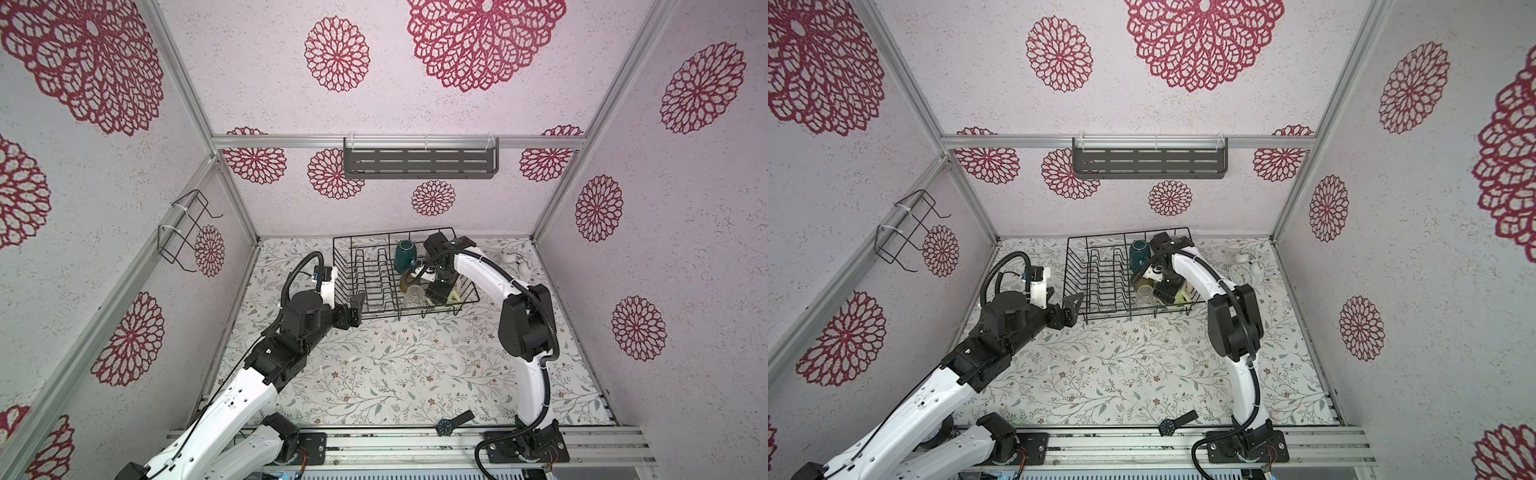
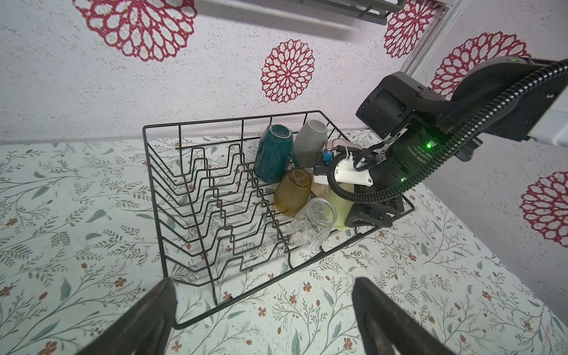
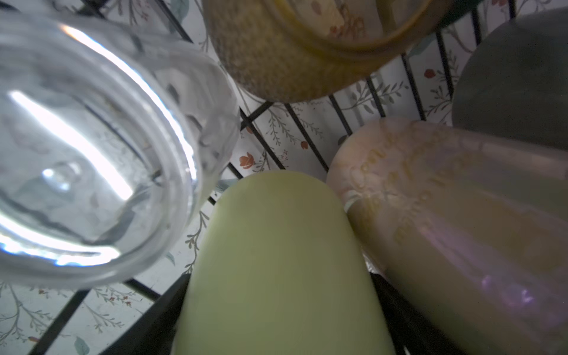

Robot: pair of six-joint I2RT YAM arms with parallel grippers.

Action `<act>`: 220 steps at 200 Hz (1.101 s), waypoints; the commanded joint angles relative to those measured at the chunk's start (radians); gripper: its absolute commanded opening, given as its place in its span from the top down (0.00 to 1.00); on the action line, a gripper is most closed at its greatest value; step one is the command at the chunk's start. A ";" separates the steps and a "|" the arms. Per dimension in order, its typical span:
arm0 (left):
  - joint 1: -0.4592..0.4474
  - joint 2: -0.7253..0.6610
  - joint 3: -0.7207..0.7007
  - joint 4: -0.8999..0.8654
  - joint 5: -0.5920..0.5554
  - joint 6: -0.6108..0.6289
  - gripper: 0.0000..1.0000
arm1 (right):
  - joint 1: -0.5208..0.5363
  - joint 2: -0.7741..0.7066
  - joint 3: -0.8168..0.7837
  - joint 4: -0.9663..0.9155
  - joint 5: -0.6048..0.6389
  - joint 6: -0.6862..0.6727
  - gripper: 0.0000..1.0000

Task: Load cups into a dish rack
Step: Place the cup upside down at the dish rack.

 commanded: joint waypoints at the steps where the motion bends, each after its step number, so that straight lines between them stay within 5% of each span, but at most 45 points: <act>1: 0.010 -0.020 0.018 -0.010 -0.012 0.026 0.07 | 0.005 -0.012 0.024 -0.060 0.051 -0.020 0.40; 38: 0.012 -0.030 0.019 -0.017 -0.014 0.029 0.07 | 0.006 -0.011 -0.009 -0.042 0.082 -0.024 0.29; 220: 0.013 -0.081 -0.004 -0.037 -0.012 -0.002 0.04 | 0.010 -0.017 -0.029 -0.038 0.064 -0.002 0.11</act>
